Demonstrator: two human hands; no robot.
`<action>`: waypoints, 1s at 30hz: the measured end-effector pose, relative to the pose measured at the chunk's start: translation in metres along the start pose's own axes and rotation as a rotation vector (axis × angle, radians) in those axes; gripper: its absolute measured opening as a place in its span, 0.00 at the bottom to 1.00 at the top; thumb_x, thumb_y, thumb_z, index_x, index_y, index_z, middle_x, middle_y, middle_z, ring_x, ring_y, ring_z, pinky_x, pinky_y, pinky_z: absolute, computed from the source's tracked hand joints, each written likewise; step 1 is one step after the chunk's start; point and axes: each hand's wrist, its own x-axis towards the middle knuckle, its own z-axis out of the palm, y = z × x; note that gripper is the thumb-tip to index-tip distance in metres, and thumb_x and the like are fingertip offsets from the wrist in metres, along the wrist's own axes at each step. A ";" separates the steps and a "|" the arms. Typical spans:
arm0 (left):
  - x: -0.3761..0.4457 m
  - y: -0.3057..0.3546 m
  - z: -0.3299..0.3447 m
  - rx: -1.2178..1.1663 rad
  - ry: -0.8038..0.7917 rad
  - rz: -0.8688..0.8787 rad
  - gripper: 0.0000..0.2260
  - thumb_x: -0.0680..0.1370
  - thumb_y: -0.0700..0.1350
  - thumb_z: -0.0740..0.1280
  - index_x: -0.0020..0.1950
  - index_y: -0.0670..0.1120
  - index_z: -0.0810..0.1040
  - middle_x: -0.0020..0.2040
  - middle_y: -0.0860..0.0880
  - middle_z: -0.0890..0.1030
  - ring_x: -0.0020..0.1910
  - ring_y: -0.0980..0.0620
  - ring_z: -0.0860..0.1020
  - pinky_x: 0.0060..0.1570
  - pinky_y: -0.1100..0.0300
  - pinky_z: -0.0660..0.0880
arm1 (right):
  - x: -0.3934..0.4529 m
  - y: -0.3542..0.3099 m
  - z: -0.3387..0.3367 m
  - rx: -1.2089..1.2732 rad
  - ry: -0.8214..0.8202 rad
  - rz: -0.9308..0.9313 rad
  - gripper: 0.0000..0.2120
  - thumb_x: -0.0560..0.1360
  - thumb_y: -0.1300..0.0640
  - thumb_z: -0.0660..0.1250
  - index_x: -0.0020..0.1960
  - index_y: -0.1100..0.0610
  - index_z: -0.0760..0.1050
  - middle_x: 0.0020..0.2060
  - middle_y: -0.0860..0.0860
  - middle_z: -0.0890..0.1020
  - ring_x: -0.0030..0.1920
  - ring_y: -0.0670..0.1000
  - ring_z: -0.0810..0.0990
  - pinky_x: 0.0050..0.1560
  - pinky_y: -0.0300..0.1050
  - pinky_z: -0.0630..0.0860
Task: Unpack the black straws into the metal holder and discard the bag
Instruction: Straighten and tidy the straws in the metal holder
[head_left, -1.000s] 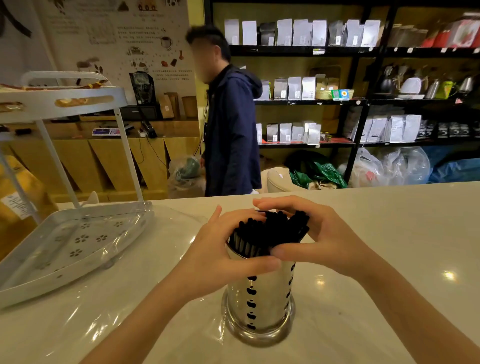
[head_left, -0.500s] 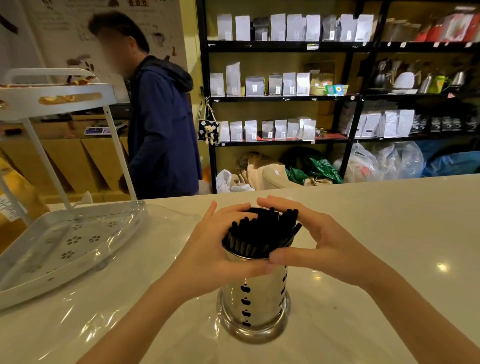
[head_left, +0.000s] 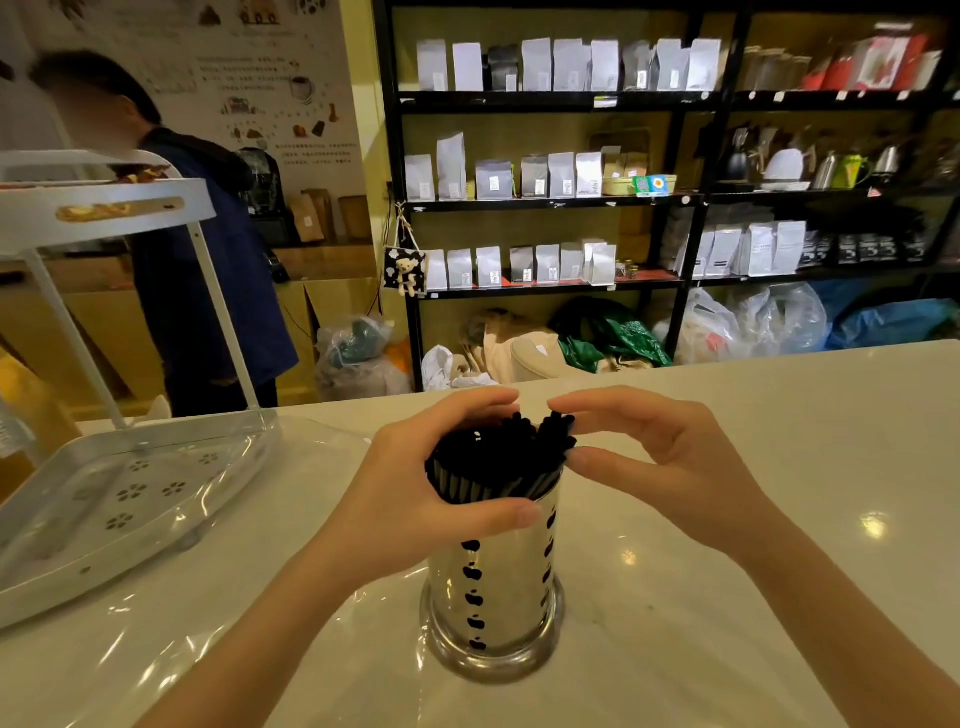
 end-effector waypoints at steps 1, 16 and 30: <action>0.000 0.001 0.001 0.002 0.007 0.010 0.26 0.60 0.58 0.72 0.56 0.64 0.72 0.56 0.65 0.76 0.57 0.67 0.74 0.51 0.75 0.70 | -0.001 0.000 0.001 -0.002 0.008 0.004 0.14 0.67 0.56 0.74 0.51 0.44 0.80 0.47 0.40 0.84 0.49 0.44 0.83 0.54 0.38 0.77; 0.002 0.010 0.007 0.022 0.080 0.053 0.20 0.62 0.55 0.72 0.53 0.59 0.77 0.52 0.63 0.78 0.52 0.64 0.77 0.47 0.76 0.71 | 0.000 -0.003 0.008 -0.099 0.022 0.014 0.10 0.69 0.64 0.72 0.43 0.48 0.82 0.40 0.46 0.85 0.43 0.46 0.82 0.50 0.41 0.78; -0.001 0.010 0.006 -0.029 0.074 0.006 0.21 0.60 0.58 0.72 0.52 0.63 0.74 0.52 0.65 0.78 0.53 0.67 0.75 0.45 0.76 0.72 | 0.011 -0.018 -0.009 0.044 0.161 -0.026 0.13 0.65 0.51 0.70 0.49 0.47 0.79 0.39 0.45 0.87 0.45 0.44 0.84 0.53 0.41 0.76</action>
